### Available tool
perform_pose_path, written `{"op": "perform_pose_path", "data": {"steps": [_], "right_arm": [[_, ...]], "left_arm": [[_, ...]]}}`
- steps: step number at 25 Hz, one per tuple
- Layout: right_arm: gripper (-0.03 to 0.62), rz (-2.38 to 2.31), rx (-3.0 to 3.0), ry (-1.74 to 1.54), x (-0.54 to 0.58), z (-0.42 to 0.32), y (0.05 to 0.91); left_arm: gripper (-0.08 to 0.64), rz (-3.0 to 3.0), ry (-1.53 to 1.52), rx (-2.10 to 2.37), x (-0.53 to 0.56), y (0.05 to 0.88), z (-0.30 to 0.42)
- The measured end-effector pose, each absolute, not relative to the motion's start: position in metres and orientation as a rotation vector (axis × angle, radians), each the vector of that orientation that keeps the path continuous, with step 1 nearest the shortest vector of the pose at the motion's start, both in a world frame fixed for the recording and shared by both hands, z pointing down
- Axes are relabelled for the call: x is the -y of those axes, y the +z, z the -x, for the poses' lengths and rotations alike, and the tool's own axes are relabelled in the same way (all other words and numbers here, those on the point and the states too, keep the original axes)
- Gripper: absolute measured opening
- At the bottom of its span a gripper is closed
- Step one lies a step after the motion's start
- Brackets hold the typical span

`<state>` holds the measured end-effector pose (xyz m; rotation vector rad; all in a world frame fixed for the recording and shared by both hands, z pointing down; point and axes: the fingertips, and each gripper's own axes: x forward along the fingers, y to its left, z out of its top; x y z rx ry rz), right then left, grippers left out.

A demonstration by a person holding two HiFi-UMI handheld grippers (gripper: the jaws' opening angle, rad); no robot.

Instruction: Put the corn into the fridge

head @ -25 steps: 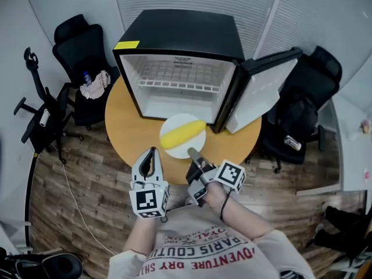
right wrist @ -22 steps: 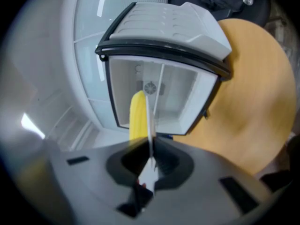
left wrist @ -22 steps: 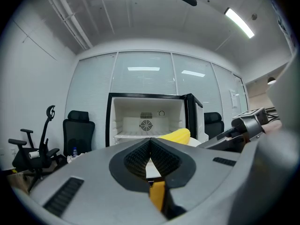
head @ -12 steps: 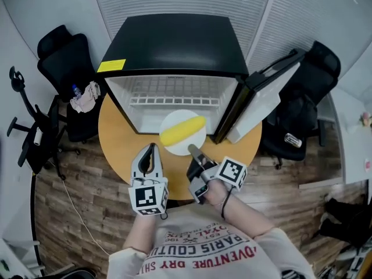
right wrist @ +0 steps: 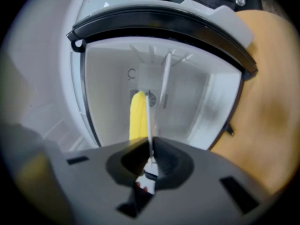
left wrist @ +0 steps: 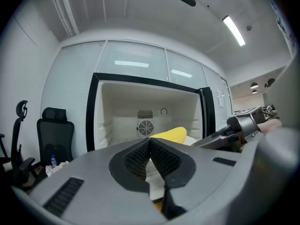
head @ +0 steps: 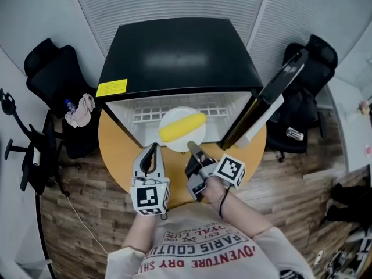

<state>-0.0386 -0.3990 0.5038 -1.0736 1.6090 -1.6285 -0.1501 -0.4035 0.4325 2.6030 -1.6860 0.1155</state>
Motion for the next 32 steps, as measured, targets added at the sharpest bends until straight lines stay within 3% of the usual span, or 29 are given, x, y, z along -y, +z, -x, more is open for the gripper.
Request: {"op": "perform_pose_path", "data": {"steps": [32], "right_arm": [[0.057, 1.137, -1.433, -1.603, 0.482, 0.040, 0.516]], "left_arm": [[0.031, -2.590, 0.158, 1.595, 0.468, 0.461, 0.152]]}}
